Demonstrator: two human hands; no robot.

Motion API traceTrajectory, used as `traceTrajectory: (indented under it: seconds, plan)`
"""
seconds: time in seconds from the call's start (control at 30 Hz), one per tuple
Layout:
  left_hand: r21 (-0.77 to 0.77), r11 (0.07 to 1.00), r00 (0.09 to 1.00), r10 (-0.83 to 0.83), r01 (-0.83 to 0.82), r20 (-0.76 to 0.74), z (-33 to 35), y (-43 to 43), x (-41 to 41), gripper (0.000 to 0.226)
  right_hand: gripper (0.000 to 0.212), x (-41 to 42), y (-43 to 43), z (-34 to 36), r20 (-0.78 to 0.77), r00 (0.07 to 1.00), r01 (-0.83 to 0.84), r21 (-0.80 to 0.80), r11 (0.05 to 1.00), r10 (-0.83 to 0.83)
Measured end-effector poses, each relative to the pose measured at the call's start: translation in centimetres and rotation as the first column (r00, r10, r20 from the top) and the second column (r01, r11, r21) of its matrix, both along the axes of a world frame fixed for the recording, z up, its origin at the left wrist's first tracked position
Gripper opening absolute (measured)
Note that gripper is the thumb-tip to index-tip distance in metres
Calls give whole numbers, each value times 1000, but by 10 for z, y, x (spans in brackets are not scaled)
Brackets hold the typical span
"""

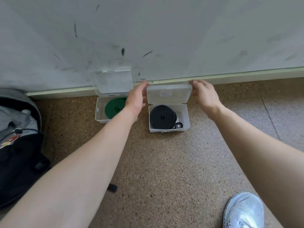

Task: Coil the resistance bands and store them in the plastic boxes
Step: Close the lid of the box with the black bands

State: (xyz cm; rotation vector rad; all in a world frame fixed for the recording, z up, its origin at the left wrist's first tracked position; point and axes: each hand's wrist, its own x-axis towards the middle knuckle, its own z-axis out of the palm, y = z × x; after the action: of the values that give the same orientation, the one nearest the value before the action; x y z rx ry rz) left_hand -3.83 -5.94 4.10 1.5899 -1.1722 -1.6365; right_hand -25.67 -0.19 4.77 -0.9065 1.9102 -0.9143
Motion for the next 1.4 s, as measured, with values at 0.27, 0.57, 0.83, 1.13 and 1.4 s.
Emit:
traceTrajectory:
  seconds: [0.27, 0.57, 0.83, 1.13, 1.4]
  plan:
    - [-132, 987, 981, -71, 95, 180, -33, 43, 17, 29, 13, -1, 43, -28, -138, 977, -161, 27, 987, 163]
    - [-213, 776, 623, -275, 593, 732, -61, 70, 17, 33, 48, 5, 66, -68, -322, 848, -362, 226, 904, 421]
    - [-128, 535, 322, -287, 835, 902, -68, 48, -4, 58, 70, 8, 32, -71, -569, 465, -584, 379, 718, 678]
    - [-163, 486, 339, -301, 859, 891, -75, 40, -7, 56, 68, 1, 10, -70, -611, 421, -665, 294, 686, 670]
    - [-154, 439, 285, -250, 885, 925, -80, 48, -3, 52, 59, 4, 21, -76, -674, 292, -671, 362, 647, 679]
